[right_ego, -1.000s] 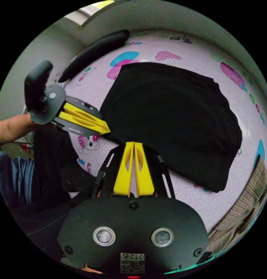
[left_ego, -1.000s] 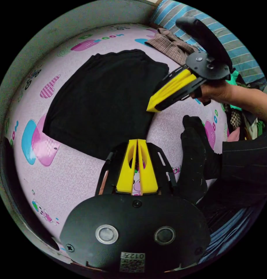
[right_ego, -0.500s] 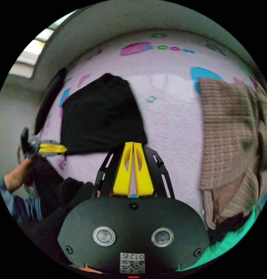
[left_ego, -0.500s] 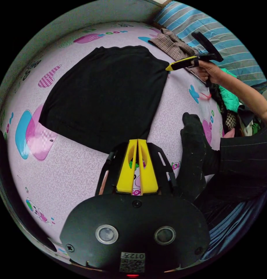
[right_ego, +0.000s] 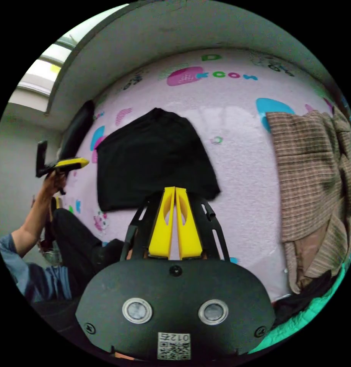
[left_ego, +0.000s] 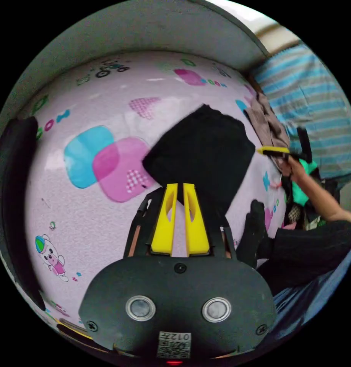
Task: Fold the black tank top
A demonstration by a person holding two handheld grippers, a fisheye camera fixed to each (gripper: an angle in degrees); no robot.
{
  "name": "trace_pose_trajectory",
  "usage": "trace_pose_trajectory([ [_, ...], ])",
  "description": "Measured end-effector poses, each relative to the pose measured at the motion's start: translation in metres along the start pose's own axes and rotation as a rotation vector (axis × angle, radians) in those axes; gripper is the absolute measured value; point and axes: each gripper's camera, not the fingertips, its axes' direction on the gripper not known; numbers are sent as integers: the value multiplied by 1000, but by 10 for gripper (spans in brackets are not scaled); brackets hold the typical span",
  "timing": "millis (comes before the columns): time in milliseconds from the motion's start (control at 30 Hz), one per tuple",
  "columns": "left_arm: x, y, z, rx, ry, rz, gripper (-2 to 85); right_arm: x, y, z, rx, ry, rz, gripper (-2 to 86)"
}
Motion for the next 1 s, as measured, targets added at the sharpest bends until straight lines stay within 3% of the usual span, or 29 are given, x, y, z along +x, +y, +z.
trace_pose_trajectory([
  [233,-43,-53,6,-67,106,-84,100,-6,-6,42,-197,-353,76,51],
  [367,-38,-70,15,-113,41,-55,108,16,-12,59,-246,-486,205,72],
  [1000,-25,-89,8,-142,-81,76,79,2,-66,145,-364,-681,346,85],
])
